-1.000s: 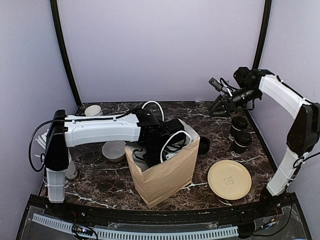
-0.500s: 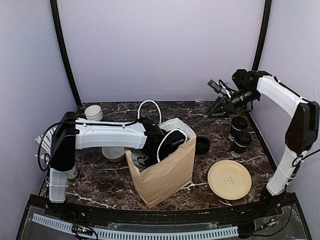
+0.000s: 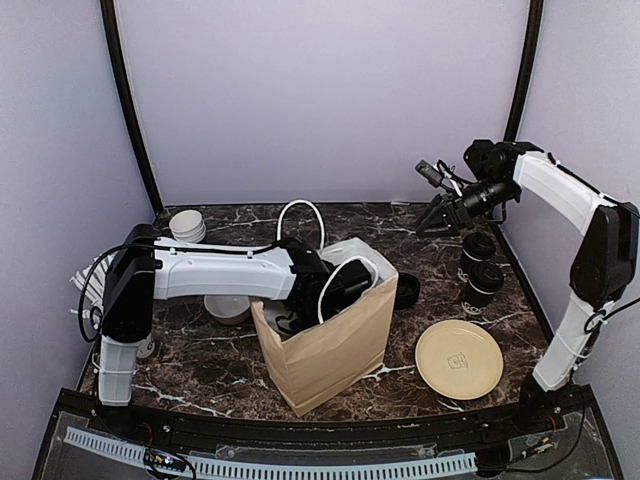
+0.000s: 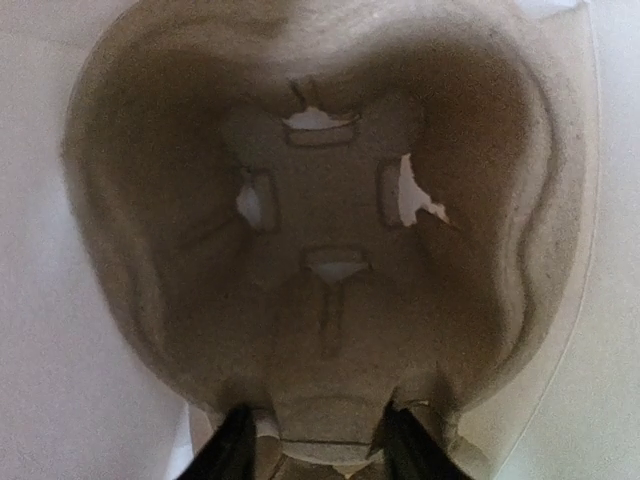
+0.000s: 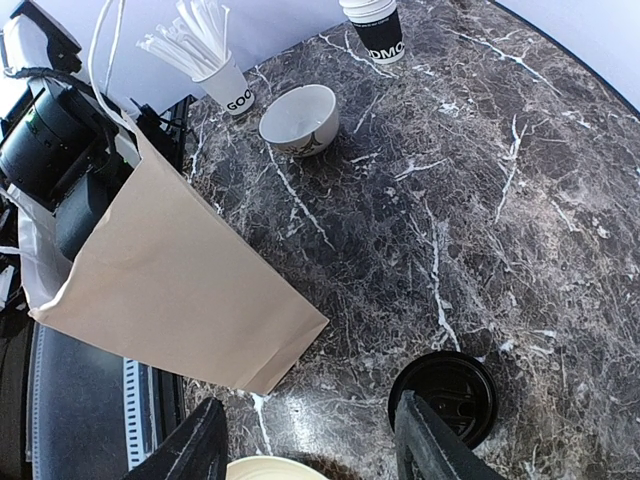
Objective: Pack the takeout coffee
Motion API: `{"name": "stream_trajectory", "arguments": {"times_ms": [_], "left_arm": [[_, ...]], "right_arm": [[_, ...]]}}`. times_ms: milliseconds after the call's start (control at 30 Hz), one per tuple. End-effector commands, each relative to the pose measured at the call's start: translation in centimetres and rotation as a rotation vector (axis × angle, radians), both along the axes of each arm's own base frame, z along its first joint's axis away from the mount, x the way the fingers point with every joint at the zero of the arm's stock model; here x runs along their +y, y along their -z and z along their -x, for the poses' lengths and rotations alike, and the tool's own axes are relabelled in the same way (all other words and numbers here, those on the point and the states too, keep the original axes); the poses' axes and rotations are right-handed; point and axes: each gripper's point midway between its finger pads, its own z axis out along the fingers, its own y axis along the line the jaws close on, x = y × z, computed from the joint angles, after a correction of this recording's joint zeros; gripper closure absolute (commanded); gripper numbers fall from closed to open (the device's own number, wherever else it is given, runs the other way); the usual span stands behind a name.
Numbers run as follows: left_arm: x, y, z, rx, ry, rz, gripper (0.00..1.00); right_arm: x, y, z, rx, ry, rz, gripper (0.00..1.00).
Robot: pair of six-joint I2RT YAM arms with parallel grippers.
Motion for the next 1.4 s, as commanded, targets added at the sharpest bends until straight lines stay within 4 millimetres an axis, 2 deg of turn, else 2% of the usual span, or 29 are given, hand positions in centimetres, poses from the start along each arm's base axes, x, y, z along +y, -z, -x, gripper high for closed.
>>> {"name": "stream_trajectory", "arguments": {"times_ms": [0,300,400,533,667,800,833,933,1233,1367], "left_arm": [[0.5,-3.0,-0.1,-0.031,0.01,0.025,0.51],[0.4,-7.6,-0.7,-0.094,0.023,0.098,0.41],[0.1,-8.2,-0.6,-0.099,0.036,0.12,0.35],[-0.1,-9.7,-1.2,-0.132,0.042,0.147,0.33],[-0.5,-13.0,-2.8,-0.226,0.051,0.186,0.33],[-1.2,-18.2,-5.1,-0.374,0.057,0.249,0.32],[-1.6,-20.1,-5.7,-0.408,0.049,0.286,0.31],[-2.0,-23.5,-6.1,-0.463,0.043,0.373,0.29],[-3.0,-26.8,-6.4,-0.505,0.036,0.465,0.27],[-3.2,-29.0,-6.7,-0.542,0.024,0.521,0.27]], "right_arm": [[0.1,-0.5,0.4,-0.001,-0.011,-0.023,0.43],[0.3,-0.6,0.2,0.003,-0.013,-0.035,0.43],[0.3,-0.6,0.2,0.006,-0.014,-0.035,0.43],[0.3,-0.8,0.3,0.004,-0.018,-0.035,0.43],[0.1,-1.2,0.1,-0.015,-0.009,-0.011,0.43],[-0.8,-1.2,0.3,-0.048,0.009,0.055,0.42],[-1.0,-1.2,0.3,-0.059,0.015,0.064,0.42],[-0.9,-1.8,0.0,-0.082,0.034,0.049,0.41],[0.4,-4.1,-0.4,-0.042,-0.042,-0.053,0.42],[0.7,-4.5,-0.1,-0.037,-0.056,-0.081,0.42]]}}
